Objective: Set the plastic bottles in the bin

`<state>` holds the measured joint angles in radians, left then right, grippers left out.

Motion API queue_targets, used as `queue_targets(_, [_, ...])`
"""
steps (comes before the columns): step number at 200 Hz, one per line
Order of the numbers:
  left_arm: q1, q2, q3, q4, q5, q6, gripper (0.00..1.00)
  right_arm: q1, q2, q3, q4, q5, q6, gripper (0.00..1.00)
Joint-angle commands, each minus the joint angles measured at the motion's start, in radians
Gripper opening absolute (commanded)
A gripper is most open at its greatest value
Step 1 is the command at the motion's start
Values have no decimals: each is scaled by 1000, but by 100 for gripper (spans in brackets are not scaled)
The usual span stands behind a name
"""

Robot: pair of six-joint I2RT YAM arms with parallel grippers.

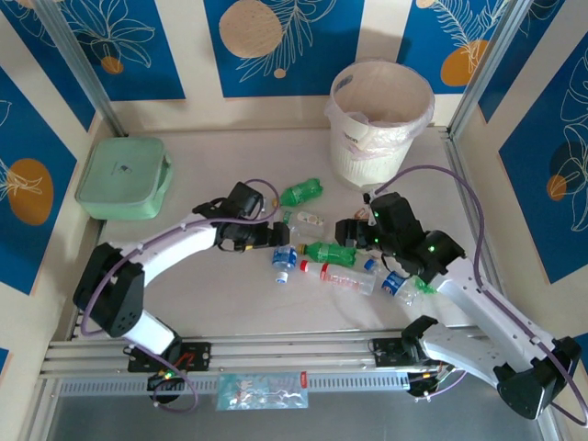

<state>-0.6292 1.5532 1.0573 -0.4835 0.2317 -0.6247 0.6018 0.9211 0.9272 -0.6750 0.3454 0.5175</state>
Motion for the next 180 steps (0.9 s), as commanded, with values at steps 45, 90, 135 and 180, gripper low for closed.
queue_targets(45, [-36,132,82,46,51,-1,97,-15,-86,-39,-22,18,9,82])
queue_targets(90, [-56,205,116,46,38,6,92,-30,-106,-53,-21,6,4,83])
queue_targets(135, [-67,264,112,59,7,21,86,-50,-127,-75,-1,-31,8,83])
queue_targets(180, [-69,299,114,77,3,25,82,-63,-135,-83,2,-49,0,83])
